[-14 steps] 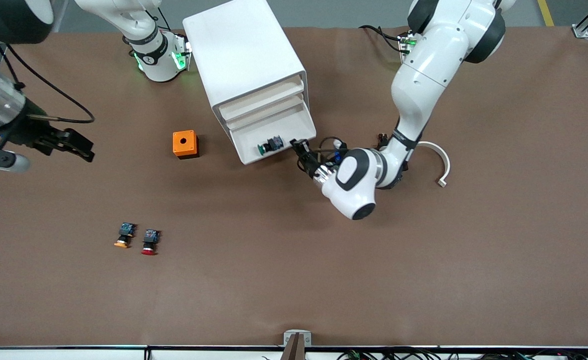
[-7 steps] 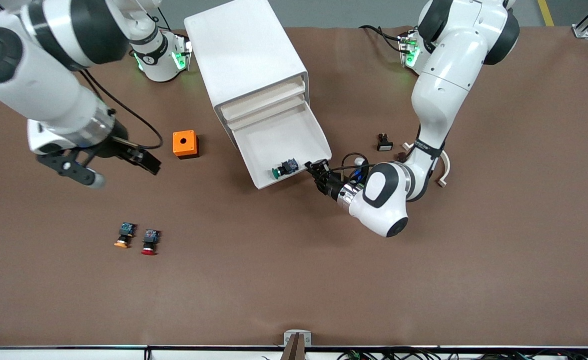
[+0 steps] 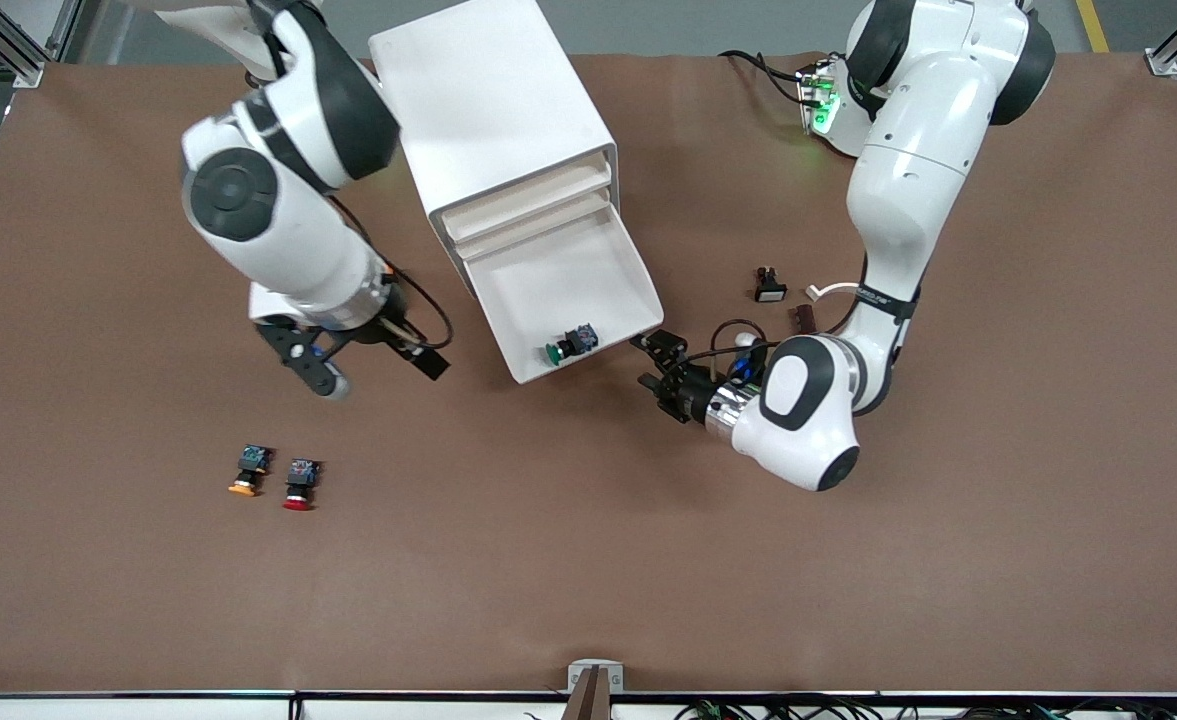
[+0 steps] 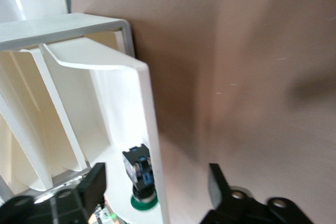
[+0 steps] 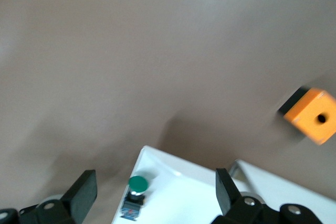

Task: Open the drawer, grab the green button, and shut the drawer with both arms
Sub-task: 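Reach into the drawer and grasp the green button with the right gripper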

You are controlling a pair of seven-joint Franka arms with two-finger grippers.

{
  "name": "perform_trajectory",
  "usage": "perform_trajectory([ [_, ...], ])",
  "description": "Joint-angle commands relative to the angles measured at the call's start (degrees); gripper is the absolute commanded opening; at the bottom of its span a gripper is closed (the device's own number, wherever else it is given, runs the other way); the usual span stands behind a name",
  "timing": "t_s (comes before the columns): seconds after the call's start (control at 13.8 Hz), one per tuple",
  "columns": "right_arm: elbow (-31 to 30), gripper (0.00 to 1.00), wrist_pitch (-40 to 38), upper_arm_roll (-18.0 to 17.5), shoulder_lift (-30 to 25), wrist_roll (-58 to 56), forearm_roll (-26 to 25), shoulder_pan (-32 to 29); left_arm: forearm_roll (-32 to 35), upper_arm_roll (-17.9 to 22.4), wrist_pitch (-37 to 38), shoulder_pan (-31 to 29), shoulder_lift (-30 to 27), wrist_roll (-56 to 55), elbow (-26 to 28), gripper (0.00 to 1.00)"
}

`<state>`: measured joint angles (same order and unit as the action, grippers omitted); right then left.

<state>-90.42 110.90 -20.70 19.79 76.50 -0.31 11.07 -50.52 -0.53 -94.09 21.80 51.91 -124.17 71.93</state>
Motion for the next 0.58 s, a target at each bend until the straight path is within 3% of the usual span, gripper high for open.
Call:
perform_trajectory([
  [0.0,0.1,1.00,4.7,-3.2,4.8,10.8,-4.4,2.1,7.7,1.7,0.9,0.0,-4.8,2.4,0.8,0.99],
  [0.22,0.1,1.00,6.6,-10.3,10.3,25.1,-16.2,2.4,17.0,2.6,1.0,-1.9,-8.7,5.0,0.8,1.00],
  [0.51,0.1,1.00,9.8,-12.9,15.1,35.2,-22.3,4.2,24.5,2.6,1.0,-6.7,-13.0,12.3,0.8,1.00],
])
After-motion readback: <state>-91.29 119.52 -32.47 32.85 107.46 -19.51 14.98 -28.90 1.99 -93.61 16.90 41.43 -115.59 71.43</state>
